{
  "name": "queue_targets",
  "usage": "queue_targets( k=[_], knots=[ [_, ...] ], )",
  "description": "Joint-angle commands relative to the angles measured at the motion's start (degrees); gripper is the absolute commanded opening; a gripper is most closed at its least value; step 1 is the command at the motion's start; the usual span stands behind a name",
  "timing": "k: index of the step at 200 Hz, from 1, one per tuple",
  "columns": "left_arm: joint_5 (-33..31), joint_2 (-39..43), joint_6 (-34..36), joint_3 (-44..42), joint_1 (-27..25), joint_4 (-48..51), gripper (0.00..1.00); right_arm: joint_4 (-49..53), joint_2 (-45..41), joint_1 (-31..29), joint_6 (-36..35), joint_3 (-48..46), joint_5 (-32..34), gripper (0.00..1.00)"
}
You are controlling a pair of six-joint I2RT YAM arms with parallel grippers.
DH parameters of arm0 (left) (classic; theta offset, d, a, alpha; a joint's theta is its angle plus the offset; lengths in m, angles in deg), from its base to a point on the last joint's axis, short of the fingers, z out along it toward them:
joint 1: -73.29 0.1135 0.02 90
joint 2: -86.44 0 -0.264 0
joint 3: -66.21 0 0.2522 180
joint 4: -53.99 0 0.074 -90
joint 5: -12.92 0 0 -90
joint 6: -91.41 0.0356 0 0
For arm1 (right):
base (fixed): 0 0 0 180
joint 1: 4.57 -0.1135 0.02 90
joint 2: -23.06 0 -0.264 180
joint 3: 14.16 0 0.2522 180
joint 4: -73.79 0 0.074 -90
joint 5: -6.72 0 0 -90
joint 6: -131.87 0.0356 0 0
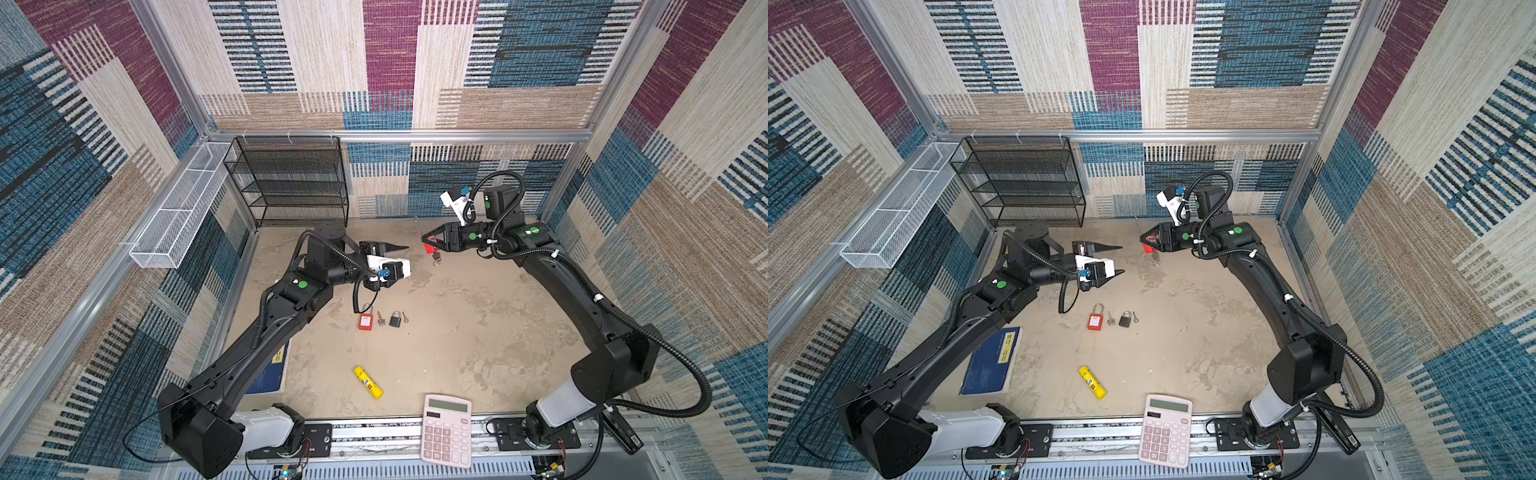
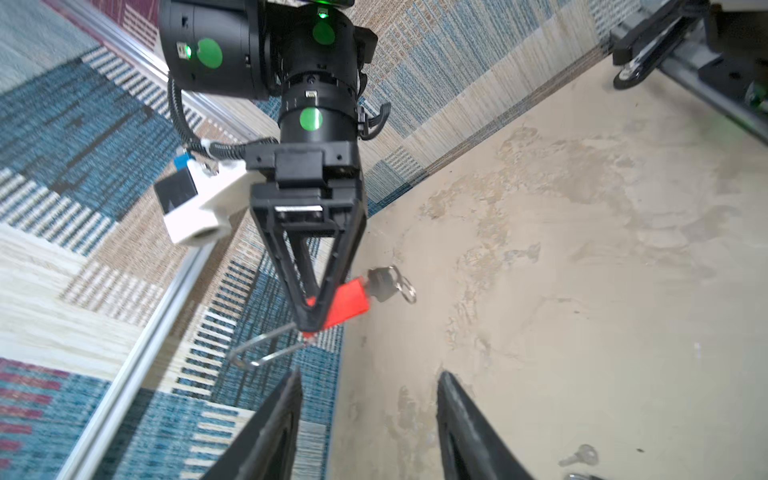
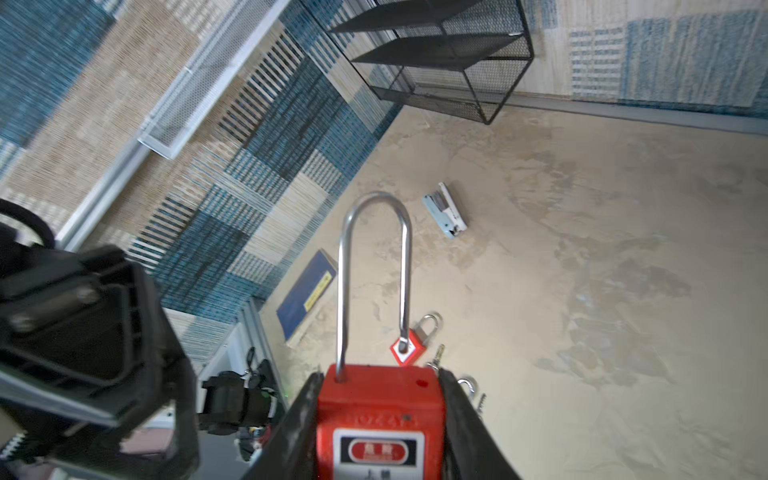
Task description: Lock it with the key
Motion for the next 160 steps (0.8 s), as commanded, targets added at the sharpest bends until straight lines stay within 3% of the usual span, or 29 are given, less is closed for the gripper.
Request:
queue_targets(
  k=[1,43,90,139,160],
  knots=[
    [-2.24,-0.94,13.71,1.49,-1.12,3.25,0.54,5.55,-1.84,-2.45,-14.12,-0.68,11.3,0.31],
    [-12.05,-1.28,27.48,-0.52,-4.15,4.63,0.54,3.07,-6.86,-3.81,-23.29,-6.01,12.17,0.32],
    [-12.6,0.49,30.94,-2.7,-4.81,2.51,0.53,6.55,-6.74,-4.21,-29.8,-4.96,9.74,0.32],
    [-10.97,0.4,32.07,-2.89,-5.63,2.5,0.53,9.73,-5.47,-4.73,-31.95,-2.26,2.44,0.31],
    [-12.74,-0.15,34.48,-3.51,-6.47,1.27,0.52,11.1,-5.1,-5.41,-33.02,-0.42,3.43,0.31]
  ],
)
